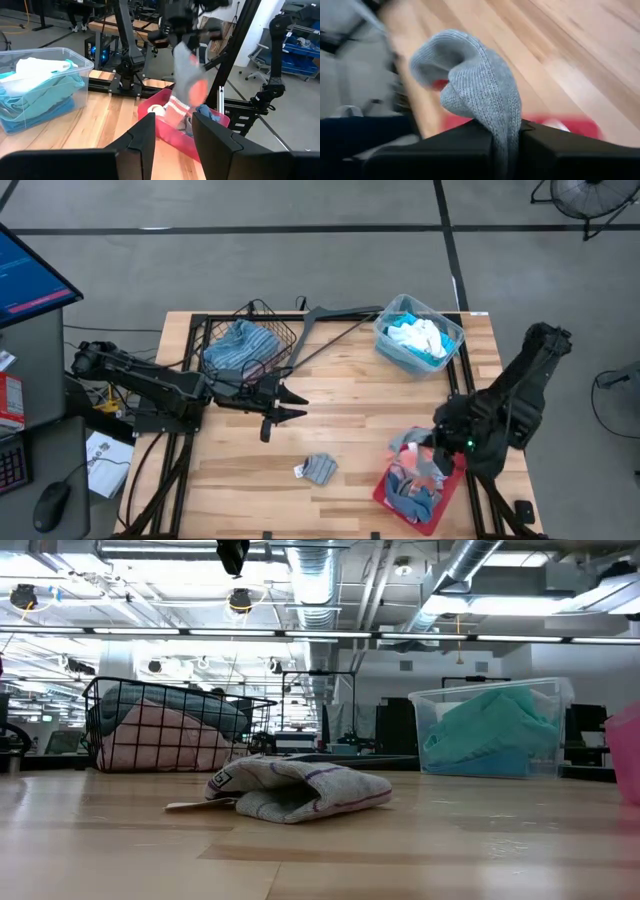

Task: Pick & Place Cloths
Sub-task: Put the gray sock into the red bin, then put the gray patterned sock into the red bin

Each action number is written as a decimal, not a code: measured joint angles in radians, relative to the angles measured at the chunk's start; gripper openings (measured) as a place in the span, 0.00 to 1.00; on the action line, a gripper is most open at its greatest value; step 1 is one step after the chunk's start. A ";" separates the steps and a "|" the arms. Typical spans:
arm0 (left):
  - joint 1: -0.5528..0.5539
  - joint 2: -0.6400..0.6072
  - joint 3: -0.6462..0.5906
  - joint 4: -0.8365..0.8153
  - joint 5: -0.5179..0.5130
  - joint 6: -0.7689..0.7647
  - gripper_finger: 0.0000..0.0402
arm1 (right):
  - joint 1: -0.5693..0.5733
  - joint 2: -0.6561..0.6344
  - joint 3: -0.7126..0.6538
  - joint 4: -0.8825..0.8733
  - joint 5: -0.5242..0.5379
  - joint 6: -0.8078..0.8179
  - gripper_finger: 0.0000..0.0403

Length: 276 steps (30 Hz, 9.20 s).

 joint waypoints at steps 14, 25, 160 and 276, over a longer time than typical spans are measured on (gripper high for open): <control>0.000 -0.001 0.000 0.000 0.000 0.002 0.28 | 0.179 0.270 0.000 -0.180 -0.347 0.432 0.00; 0.006 -0.001 0.000 -0.002 -0.009 0.002 0.28 | 0.140 0.443 0.000 -0.148 -0.382 0.522 0.01; -0.145 0.367 -0.003 0.228 -0.015 0.074 0.00 | -0.293 0.386 -0.064 0.819 -0.120 -0.592 0.43; -0.030 0.058 0.000 -0.065 0.121 -0.159 0.31 | 0.075 0.323 -0.069 -0.125 -0.525 0.434 0.01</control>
